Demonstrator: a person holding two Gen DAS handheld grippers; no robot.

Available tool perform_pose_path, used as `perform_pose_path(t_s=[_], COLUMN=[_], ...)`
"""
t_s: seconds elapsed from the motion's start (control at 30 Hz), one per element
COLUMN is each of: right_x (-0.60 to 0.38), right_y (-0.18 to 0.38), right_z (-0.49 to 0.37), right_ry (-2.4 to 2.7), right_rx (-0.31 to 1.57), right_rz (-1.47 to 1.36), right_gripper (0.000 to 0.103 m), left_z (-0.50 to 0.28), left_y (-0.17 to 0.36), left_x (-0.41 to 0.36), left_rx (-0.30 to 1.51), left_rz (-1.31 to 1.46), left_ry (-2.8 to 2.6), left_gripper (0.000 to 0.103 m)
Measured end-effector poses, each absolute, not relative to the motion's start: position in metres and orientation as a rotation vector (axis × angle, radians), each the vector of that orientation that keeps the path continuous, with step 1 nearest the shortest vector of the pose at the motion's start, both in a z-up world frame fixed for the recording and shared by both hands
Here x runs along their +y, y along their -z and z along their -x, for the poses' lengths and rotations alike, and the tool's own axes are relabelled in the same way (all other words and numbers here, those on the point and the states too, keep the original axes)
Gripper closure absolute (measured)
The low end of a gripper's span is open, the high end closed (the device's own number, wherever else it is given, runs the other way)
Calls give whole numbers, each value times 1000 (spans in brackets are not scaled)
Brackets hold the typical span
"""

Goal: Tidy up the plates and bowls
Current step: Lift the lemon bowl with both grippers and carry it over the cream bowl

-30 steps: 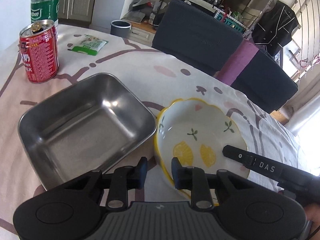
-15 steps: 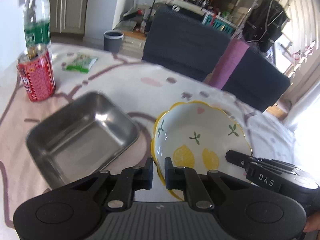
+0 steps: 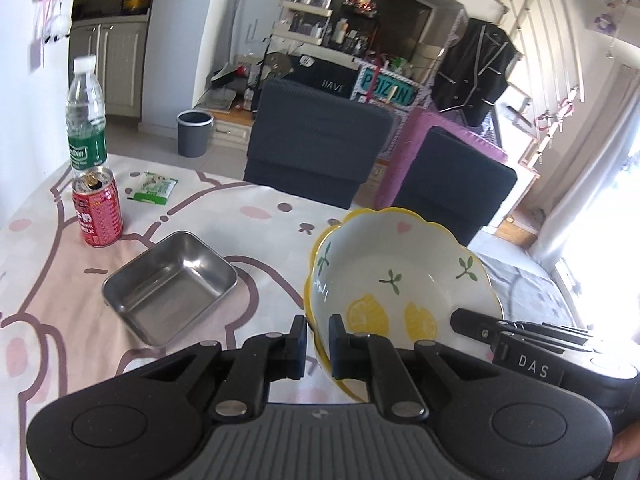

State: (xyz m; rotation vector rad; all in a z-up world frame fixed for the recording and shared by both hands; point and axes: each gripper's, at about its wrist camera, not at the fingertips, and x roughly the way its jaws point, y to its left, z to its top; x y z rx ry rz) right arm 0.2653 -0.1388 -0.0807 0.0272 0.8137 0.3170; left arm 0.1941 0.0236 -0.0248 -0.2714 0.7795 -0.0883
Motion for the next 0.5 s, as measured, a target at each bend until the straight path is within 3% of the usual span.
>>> perform_pose_path(t_s=[0.5], right_x=[-175], right_y=[60], right_z=[-148], right_ry=[-255], right_rx=[777], right_rz=[-107], right_gripper=[88], left_z=[-96], left_y=[7], left_x=[-2], left_rx=[710], left_rz=[185], left_ry=[210], left_gripper=[93])
